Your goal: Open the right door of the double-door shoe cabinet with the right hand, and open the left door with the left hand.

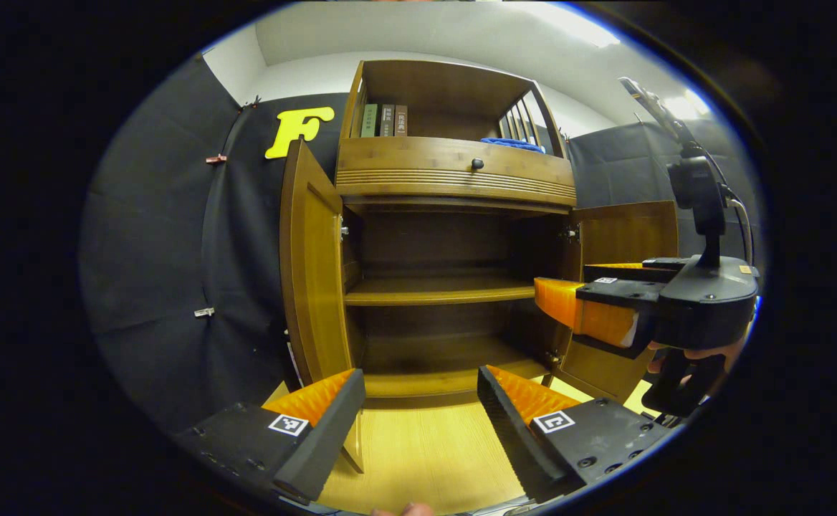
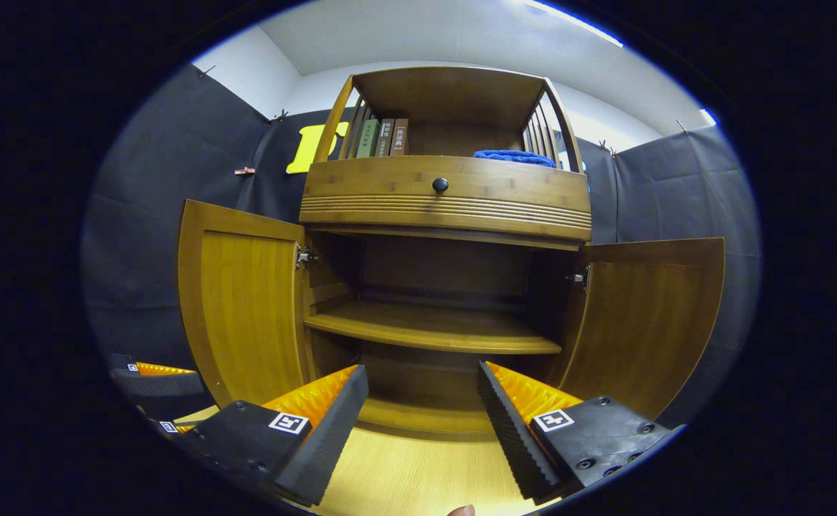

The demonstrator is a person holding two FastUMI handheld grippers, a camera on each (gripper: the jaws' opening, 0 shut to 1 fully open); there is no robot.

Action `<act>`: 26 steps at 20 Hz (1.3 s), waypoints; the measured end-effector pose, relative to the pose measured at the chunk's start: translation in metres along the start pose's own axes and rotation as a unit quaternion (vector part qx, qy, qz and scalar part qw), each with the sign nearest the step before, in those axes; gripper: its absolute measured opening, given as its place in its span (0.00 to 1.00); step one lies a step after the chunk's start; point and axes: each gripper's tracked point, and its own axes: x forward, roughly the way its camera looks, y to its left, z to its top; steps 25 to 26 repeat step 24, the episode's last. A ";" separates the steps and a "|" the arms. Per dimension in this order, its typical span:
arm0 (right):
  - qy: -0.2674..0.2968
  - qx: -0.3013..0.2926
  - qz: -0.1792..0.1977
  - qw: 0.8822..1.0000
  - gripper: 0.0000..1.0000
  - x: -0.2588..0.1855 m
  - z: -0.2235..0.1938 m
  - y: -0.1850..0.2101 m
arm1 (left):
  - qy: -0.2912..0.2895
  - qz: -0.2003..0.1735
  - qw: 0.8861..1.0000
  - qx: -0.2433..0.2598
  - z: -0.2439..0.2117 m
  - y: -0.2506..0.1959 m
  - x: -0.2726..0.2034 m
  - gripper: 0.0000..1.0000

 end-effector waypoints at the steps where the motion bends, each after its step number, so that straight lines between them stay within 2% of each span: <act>1: -0.001 0.000 0.000 1.000 0.98 0.000 0.000 0.000 | -0.001 -0.001 1.000 0.000 0.000 0.000 0.001 1.00; 8: -0.002 0.000 -0.002 1.000 0.98 0.004 0.000 -0.001 | 0.000 -0.003 1.000 0.006 0.000 -0.003 0.003 0.98; 9: -0.003 0.000 -0.004 1.000 0.98 0.004 0.001 -0.003 | 0.000 -0.002 1.000 0.006 0.001 -0.003 0.002 1.00; 13: -0.025 0.000 -0.009 1.000 0.96 0.006 0.015 -0.006 | 0.006 -0.002 1.000 -0.008 -0.004 -0.005 -0.001 0.98; 19: -0.048 0.009 -0.017 0.999 0.98 -0.009 0.029 -0.031 | -0.008 -0.005 1.000 -0.011 0.006 -0.023 0.008 1.00; 22: -0.042 0.017 -0.029 0.999 0.99 -0.014 0.024 -0.048 | -0.015 -0.009 1.000 0.000 0.012 -0.035 0.018 1.00; 23: -0.043 0.026 -0.035 0.998 0.95 -0.015 0.025 -0.054 | -0.019 -0.009 1.000 0.005 0.016 -0.039 0.022 1.00; 26: -0.044 0.029 -0.041 0.998 0.95 -0.018 0.025 -0.060 | -0.021 -0.010 1.000 0.008 0.018 -0.043 0.026 1.00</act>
